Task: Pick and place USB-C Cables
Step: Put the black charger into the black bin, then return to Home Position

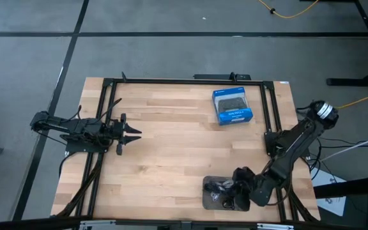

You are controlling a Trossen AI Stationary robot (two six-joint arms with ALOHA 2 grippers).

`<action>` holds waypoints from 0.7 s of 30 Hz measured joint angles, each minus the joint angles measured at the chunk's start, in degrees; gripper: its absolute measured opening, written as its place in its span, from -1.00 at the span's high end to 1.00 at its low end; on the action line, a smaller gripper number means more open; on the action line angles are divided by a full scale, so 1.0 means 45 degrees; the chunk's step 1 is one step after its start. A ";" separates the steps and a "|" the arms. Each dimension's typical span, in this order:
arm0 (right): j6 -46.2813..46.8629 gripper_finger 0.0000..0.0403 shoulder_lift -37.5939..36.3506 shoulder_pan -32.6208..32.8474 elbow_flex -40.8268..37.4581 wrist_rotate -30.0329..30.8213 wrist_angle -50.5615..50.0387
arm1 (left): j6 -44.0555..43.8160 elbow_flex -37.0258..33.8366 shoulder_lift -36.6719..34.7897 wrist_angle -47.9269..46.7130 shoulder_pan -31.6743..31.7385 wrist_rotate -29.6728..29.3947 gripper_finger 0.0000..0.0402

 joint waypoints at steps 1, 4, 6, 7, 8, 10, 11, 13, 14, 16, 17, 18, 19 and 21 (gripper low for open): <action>0.0041 0.35 0.0082 0.0000 0.0000 -0.0104 0.0010 | 0.0008 0.0000 0.0000 -0.0005 0.0000 -0.0027 0.52; 0.0041 0.30 0.0231 -0.0005 0.0000 -0.0290 0.0081 | 0.0011 0.0000 0.0000 -0.0005 0.0000 -0.0045 0.52; 0.0028 0.29 0.0231 -0.0005 0.0001 -0.0288 0.0201 | 0.0014 0.0000 0.0000 -0.0005 0.0000 -0.0045 0.52; 0.0007 0.29 0.0202 -0.0005 0.0005 -0.0288 0.0226 | 0.0010 0.0000 0.0000 -0.0005 0.0000 -0.0050 0.52; -0.0013 0.28 0.0181 -0.0005 0.0005 -0.0285 0.0196 | 0.0014 0.0000 0.0000 0.0000 0.0000 -0.0064 0.52; -0.0044 0.28 0.0169 -0.0028 0.0005 -0.0283 0.0239 | 0.0010 0.0000 0.0000 -0.0002 0.0000 -0.0075 0.52; -0.0051 0.28 0.0169 -0.0029 0.0005 -0.0283 0.0249 | 0.0010 0.0000 0.0000 -0.0005 0.0000 -0.0075 0.52; -0.0059 0.28 0.0169 -0.0062 0.0005 -0.0272 0.0318 | 0.0019 0.0000 0.0000 0.0000 0.0000 -0.0079 0.52; -0.0081 0.27 0.0169 -0.0105 0.0005 -0.0226 0.0367 | 0.0019 0.0000 0.0000 -0.0005 0.0000 -0.0079 0.52; -0.0388 0.27 0.0158 -0.0235 0.0005 -0.0194 0.0444 | 0.0019 0.0000 0.0000 -0.0003 0.0000 -0.0079 0.52; -0.0679 0.27 0.0143 -0.0343 0.0005 -0.0194 0.0570 | 0.0019 0.0000 0.0000 0.0000 0.0000 -0.0082 0.52; -0.0915 0.27 0.0129 -0.0477 0.0005 -0.0191 0.0704 | 0.0015 0.0000 0.0000 0.0000 0.0000 -0.0092 0.52; -0.1174 0.27 0.0113 -0.0607 0.0005 -0.0188 0.0907 | 0.0015 0.0000 0.0000 0.0000 0.0000 -0.0168 0.52; -0.1748 0.27 0.0043 -0.0866 0.0009 -0.0230 0.1476 | -0.0006 0.0000 0.0000 0.0010 0.0000 -0.0447 0.52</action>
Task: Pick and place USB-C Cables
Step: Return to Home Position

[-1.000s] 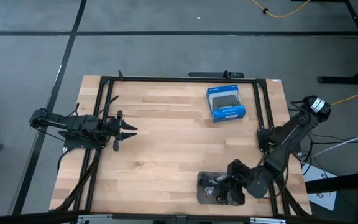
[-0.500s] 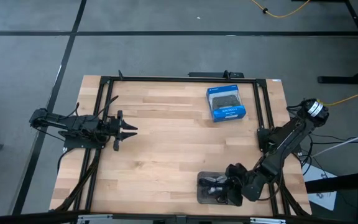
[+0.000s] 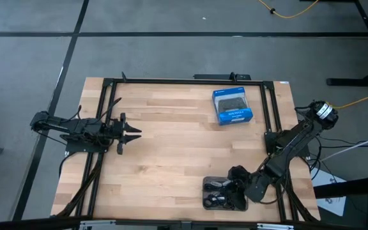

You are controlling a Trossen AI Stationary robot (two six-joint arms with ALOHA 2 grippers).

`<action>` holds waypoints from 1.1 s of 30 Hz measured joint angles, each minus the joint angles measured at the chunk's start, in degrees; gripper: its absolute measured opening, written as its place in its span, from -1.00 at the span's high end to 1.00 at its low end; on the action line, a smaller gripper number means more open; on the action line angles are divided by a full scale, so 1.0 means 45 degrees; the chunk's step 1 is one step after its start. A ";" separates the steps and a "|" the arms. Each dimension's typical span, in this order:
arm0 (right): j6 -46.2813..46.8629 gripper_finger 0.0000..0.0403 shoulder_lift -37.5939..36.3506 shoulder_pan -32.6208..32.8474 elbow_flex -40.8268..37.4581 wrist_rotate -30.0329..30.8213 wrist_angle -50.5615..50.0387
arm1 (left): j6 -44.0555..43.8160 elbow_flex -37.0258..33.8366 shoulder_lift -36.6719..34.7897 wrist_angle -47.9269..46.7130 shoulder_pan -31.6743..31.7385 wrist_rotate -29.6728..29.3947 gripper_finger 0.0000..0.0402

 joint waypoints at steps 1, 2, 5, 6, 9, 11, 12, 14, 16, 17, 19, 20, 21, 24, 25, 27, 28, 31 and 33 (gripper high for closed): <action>-0.0363 0.27 -0.0041 -0.0125 0.0052 -0.0034 0.0263 | -0.0092 0.0000 0.0000 0.0003 0.0000 -0.0108 0.52; -0.0740 0.27 -0.0049 -0.0219 0.0138 -0.0089 0.0549 | -0.0199 0.0000 0.0000 0.0014 0.0000 -0.0158 0.52; -0.2702 0.27 -0.0049 -0.0368 0.0575 -0.0724 0.0670 | -0.0198 0.0000 0.0000 0.0031 0.0000 -0.0191 0.52; -0.3825 0.27 -0.0049 -0.0429 0.0708 -0.1046 0.0619 | -0.0198 0.0000 0.0000 0.0032 0.0000 -0.0191 0.52; -0.7073 0.27 -0.0049 -0.0528 0.0938 -0.1914 0.0453 | -0.0198 0.0000 0.0000 0.0039 0.0000 -0.0191 0.52; -0.8129 0.27 -0.0049 -0.0537 0.1011 -0.2535 0.0567 | -0.0198 0.0000 0.0000 0.0039 0.0000 -0.0191 0.52; -0.8164 0.27 -0.0049 -0.0535 0.1011 -0.2806 0.0635 | -0.0198 0.0000 0.0000 0.0039 0.0000 -0.0191 0.52; -0.8489 0.27 -0.0044 -0.0532 0.1011 -0.2910 0.0965 | -0.0281 0.0000 0.0000 0.0067 0.0000 -0.0226 0.52; -0.9365 0.27 -0.0045 -0.0696 0.1014 -0.2568 0.1593 | -0.0800 -0.0010 0.0000 0.0156 0.0000 -0.0647 0.52; -0.9725 0.27 -0.0049 -0.0850 0.1016 -0.2254 0.1770 | -0.0931 -0.0010 0.0000 0.0155 0.0005 -0.0867 0.52; -1.0162 0.27 -0.0081 -0.1255 0.1011 -0.1628 0.1828 | -0.0896 -0.0010 0.0000 0.0151 0.0005 -0.0986 0.52; -1.0200 0.27 -0.0104 -0.1508 0.1011 -0.1483 0.1820 | -0.0893 -0.0010 0.0000 0.0150 0.0005 -0.0983 0.52; -1.0097 0.27 -0.0131 -0.1790 0.1011 -0.1539 0.1777 | -0.0892 -0.0010 0.0000 0.0143 0.0005 -0.0983 0.52; -0.9940 0.27 -0.0238 -0.2685 0.1011 -0.2465 0.1360 | -0.0892 -0.0010 0.0000 0.0128 0.0005 -0.0964 0.52; -1.0064 0.27 -0.0299 -0.2977 0.1011 -0.2838 0.1208 | -0.0890 -0.0010 0.0000 0.0126 0.0005 -0.0964 0.52; -1.0409 0.27 -0.0505 -0.3583 0.1006 -0.3364 0.0920 | -0.0886 -0.0010 0.0002 0.0120 0.0005 -0.0962 0.52; -1.0601 0.27 -0.0617 -0.3854 0.1006 -0.3380 0.0840 | -0.0877 -0.0010 0.0004 0.0118 0.0005 -0.0955 0.52; -1.0998 0.27 -0.1106 -0.4577 0.1006 -0.3395 0.0648 | -0.0868 -0.0010 0.0004 0.0112 0.0005 -0.0949 0.52; -1.1491 0.27 -0.1499 -0.4945 0.1006 -0.3392 0.0480 | -0.0868 -0.0010 0.0000 0.0107 0.0005 -0.0949 0.52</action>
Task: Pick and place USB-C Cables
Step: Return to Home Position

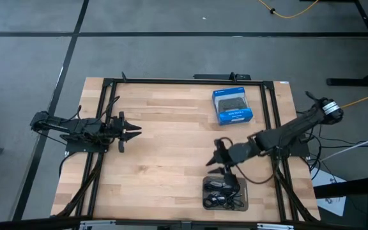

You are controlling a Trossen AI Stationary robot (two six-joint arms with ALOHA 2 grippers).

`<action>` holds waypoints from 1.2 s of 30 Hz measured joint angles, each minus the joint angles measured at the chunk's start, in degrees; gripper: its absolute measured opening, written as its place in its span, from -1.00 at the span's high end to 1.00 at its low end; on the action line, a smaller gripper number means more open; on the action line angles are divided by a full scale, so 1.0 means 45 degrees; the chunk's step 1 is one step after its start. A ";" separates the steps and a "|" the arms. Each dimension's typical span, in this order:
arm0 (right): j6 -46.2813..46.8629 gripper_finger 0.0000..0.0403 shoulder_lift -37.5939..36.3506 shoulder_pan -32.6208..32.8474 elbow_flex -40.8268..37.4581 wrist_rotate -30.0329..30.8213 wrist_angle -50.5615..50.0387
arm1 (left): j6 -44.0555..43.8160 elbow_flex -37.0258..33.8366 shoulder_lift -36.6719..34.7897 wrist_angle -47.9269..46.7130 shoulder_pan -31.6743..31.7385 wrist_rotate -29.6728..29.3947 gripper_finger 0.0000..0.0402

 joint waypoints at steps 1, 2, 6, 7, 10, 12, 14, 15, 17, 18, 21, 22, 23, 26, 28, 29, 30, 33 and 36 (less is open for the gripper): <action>-0.0222 0.27 -0.0184 -0.0134 0.0000 -0.0005 -0.0099 | 0.0000 0.0000 0.0002 0.0000 0.0000 0.0000 0.52; -0.0483 0.27 -0.0366 -0.0272 0.0000 -0.0017 -0.0136 | 0.0000 0.0000 0.0002 -0.0005 0.0000 0.0000 0.52; -0.1215 0.27 -0.0923 -0.0619 -0.0041 -0.0036 -0.0465 | 0.0000 0.0005 0.0000 -0.0010 0.0000 0.0019 0.52; -0.1298 0.27 -0.1057 -0.0689 -0.0136 -0.0042 -0.0453 | 0.0000 0.0005 0.0000 -0.0015 0.0000 0.0018 0.52; -0.1411 0.27 -0.1360 -0.0811 -0.0600 -0.0037 -0.0381 | 0.0000 0.0005 0.0002 -0.0019 0.0000 0.0019 0.52; -0.1456 0.27 -0.1539 -0.0921 -0.1127 -0.0037 -0.0001 | 0.0005 0.0005 0.0001 -0.0019 0.0000 0.0024 0.52; -0.1419 0.27 -0.1690 -0.1107 -0.1764 -0.0046 0.0746 | 0.0005 0.0005 0.0000 -0.0024 0.0000 0.0024 0.52; -0.1295 0.27 -0.1787 -0.1215 -0.2126 -0.0040 0.1161 | 0.0005 0.0005 0.0004 -0.0024 0.0000 0.0024 0.52; -0.0975 0.27 -0.2029 -0.1388 -0.2973 0.0014 0.2156 | 0.0005 0.0005 0.0002 -0.0024 0.0000 0.0024 0.52; -0.0825 0.27 -0.2335 -0.1429 -0.3573 0.0022 0.2617 | 0.0003 0.0005 0.0003 -0.0024 0.0000 0.0024 0.52; -0.0680 0.27 -0.3566 -0.1459 -0.5517 0.0097 0.4033 | 0.0005 0.0010 0.0005 -0.0027 0.0000 0.0024 0.52; -0.0576 0.27 -0.4097 -0.1493 -0.6251 0.0288 0.4282 | 0.0005 0.0010 0.0001 -0.0015 -0.0004 0.0020 0.52; -0.0395 0.27 -0.4621 -0.1539 -0.6953 0.0487 0.4509 | 0.0005 0.0010 0.0005 -0.0017 0.0000 0.0029 0.52; 0.0321 0.27 -0.6321 -0.1542 -0.8715 0.0700 0.5290 | 0.0005 0.0010 0.0005 -0.0018 0.0000 0.0023 0.52; 0.0573 0.27 -0.7395 -0.1534 -0.9577 0.0757 0.5353 | 0.0005 0.0010 0.0005 -0.0024 -0.0005 0.0032 0.52; 0.0569 0.27 -0.7959 -0.1541 -0.9966 0.0840 0.5217 | 0.0005 0.0010 0.0005 -0.0024 -0.0005 0.0035 0.52; 0.0475 0.27 -0.8485 -0.1563 -1.0307 0.0955 0.5158 | 0.0005 0.0010 0.0005 -0.0029 -0.0005 0.0044 0.52; -0.0142 0.27 -1.0037 -0.1791 -1.1167 0.1095 0.5233 | 0.0005 0.0010 0.0005 -0.0029 -0.0001 0.0055 0.52; -0.0485 0.27 -1.1499 -0.2020 -1.1656 0.1118 0.4838 | 0.0005 0.0010 0.0005 -0.0029 -0.0005 0.0068 0.52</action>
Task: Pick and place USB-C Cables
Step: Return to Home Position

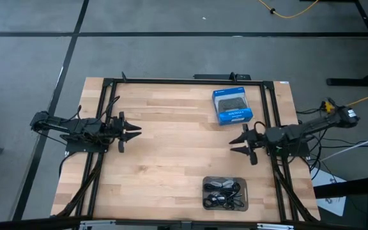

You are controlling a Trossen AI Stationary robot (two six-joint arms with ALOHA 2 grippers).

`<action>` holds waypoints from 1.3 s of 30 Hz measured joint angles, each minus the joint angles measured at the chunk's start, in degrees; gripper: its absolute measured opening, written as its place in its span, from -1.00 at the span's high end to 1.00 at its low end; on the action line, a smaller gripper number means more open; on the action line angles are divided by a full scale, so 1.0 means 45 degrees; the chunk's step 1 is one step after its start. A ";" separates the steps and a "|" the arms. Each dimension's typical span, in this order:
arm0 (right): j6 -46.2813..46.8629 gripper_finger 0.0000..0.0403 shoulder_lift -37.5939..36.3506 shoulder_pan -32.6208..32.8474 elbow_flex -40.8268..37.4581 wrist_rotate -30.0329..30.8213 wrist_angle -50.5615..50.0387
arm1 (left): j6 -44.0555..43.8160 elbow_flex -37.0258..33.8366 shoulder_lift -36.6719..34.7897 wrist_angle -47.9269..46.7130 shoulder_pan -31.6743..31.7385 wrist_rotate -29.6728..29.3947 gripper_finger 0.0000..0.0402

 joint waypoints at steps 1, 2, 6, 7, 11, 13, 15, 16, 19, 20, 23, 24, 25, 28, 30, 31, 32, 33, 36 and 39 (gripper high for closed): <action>-0.0024 0.27 -0.0441 -0.0031 -0.0015 -0.0010 -0.0494 | 0.0000 0.0000 0.0000 0.0000 0.0000 0.0000 0.52; -0.0059 0.27 -0.0845 -0.0057 -0.0009 -0.0009 -0.0954 | 0.0000 0.0000 0.0000 0.0000 0.0002 0.0005 0.52; -0.0907 0.27 -0.2666 -0.0340 0.0000 -0.0058 -0.1939 | 0.0000 0.0000 0.0000 0.0000 0.0000 0.0002 0.52; -0.1190 0.27 -0.3085 -0.0444 0.0024 -0.0154 -0.1898 | 0.0000 0.0000 0.0000 -0.0005 0.0000 0.0010 0.52; -0.1920 0.27 -0.4521 -0.0849 0.0033 -0.0622 -0.1962 | 0.0000 0.0000 0.0000 -0.0003 0.0000 0.0005 0.52; -0.2052 0.27 -0.5097 -0.0996 0.0033 -0.0772 -0.1961 | 0.0000 0.0000 0.0000 -0.0005 0.0000 0.0005 0.52; -0.2156 0.27 -0.5514 -0.1068 0.0033 -0.0790 -0.1975 | 0.0000 0.0000 0.0000 -0.0003 0.0000 0.0005 0.52; -0.2156 0.27 -0.5498 -0.1086 0.0038 -0.0790 -0.1874 | 0.0000 0.0000 0.0000 -0.0005 0.0000 0.0005 0.52; -0.2101 0.27 -0.5503 -0.1116 -0.0015 -0.0787 -0.1920 | 0.0000 0.0000 0.0000 -0.0005 0.0000 0.0005 0.52; -0.2012 0.27 -0.5498 -0.1130 -0.0015 -0.0789 -0.1918 | 0.0000 0.0000 0.0000 -0.0005 0.0000 0.0005 0.52; -0.1919 0.27 -0.5379 -0.1125 -0.0015 -0.0800 -0.1910 | 0.0000 0.0000 0.0000 -0.0005 0.0000 0.0003 0.52; -0.1908 0.27 -0.5352 -0.1125 -0.0015 -0.0799 -0.1922 | 0.0000 0.0000 0.0000 -0.0005 0.0000 0.0005 0.52; -0.1934 0.27 -0.5347 -0.1125 -0.0015 -0.0795 -0.1914 | 0.0000 0.0000 0.0000 -0.0005 0.0000 0.0000 0.52; -0.1956 0.27 -0.5352 -0.1125 -0.0015 -0.0790 -0.1914 | 0.0000 0.0000 0.0000 -0.0005 0.0000 0.0002 0.52; -0.1944 0.27 -0.5352 -0.1125 -0.0015 -0.0787 -0.1909 | 0.0000 0.0000 0.0000 -0.0005 0.0000 0.0000 0.52; -0.1962 0.27 -0.5347 -0.1125 -0.0015 -0.0785 -0.1909 | 0.0000 0.0000 0.0000 -0.0005 0.0000 0.0004 0.52; -0.1965 0.27 -0.5348 -0.1125 -0.0015 -0.0785 -0.1908 | 0.0000 0.0000 0.0000 -0.0005 0.0000 0.0001 0.52; -0.1951 0.27 -0.5351 -0.1125 -0.0015 -0.0785 -0.1906 | 0.0000 0.0000 0.0000 -0.0005 0.0002 0.0000 0.52; -0.1960 0.27 -0.5347 -0.1125 -0.0015 -0.0785 -0.1904 | 0.0000 0.0000 0.0000 -0.0005 0.0000 0.0000 0.52; -0.1941 0.27 -0.5347 -0.1125 -0.0015 -0.0785 -0.1904 | 0.0000 0.0000 0.0000 -0.0005 0.0000 0.0000 0.52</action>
